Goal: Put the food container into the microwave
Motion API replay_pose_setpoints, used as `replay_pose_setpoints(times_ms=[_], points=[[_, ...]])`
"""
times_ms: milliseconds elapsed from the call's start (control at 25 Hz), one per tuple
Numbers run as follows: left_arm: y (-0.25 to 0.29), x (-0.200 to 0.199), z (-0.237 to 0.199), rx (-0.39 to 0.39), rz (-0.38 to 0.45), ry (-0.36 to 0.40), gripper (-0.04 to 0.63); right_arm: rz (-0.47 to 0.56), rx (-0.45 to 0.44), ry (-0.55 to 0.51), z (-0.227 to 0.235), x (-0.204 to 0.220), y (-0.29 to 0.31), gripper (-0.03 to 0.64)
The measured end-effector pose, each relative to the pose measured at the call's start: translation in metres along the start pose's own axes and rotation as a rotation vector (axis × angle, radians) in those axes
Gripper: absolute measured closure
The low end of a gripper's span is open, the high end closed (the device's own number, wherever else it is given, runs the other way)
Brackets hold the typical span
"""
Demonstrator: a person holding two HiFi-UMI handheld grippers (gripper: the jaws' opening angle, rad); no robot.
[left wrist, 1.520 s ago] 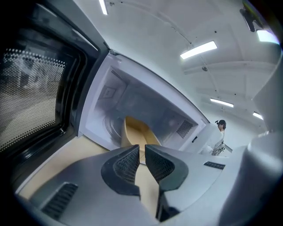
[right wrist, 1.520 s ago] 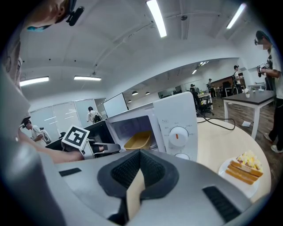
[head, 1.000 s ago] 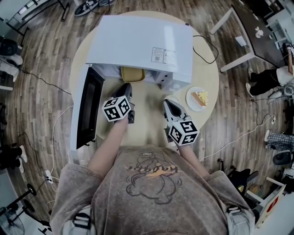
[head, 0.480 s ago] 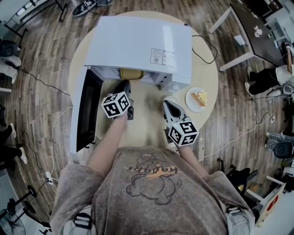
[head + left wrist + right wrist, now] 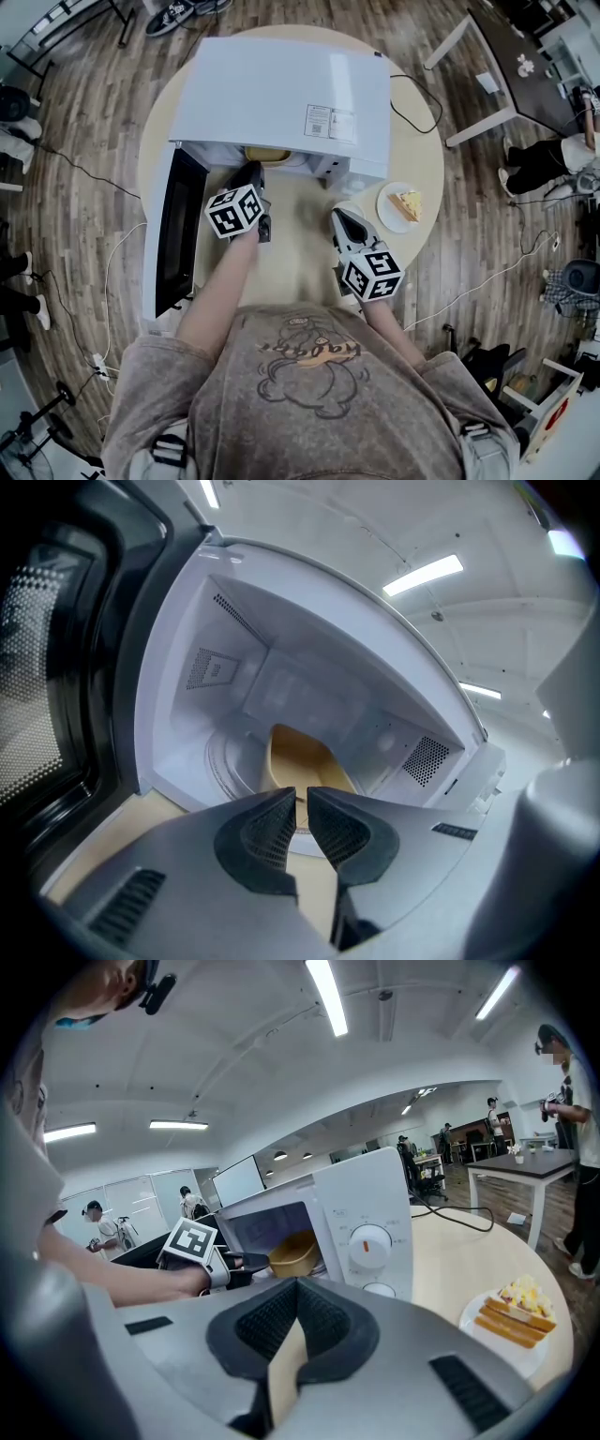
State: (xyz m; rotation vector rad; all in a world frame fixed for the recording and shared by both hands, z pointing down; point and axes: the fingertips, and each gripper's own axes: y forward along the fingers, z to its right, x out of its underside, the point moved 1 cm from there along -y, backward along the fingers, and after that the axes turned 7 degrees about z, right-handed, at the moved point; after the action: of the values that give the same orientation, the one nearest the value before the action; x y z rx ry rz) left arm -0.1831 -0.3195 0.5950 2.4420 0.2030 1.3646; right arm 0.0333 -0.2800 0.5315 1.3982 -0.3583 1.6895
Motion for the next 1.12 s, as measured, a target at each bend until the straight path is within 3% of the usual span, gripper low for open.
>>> replay_pose_setpoints(times_ms=[720,1120], points=[[0.015,-0.006,-0.001,0.0,-0.004,-0.002,0.552,-0.001,0.013,0.012,0.006,-0.001,0.001,0.614],[-0.006,-0.008,0.011,0.046,-0.006,0.012,0.552,0.012,0.008,0.005,0.003,-0.001,-0.003,0.614]])
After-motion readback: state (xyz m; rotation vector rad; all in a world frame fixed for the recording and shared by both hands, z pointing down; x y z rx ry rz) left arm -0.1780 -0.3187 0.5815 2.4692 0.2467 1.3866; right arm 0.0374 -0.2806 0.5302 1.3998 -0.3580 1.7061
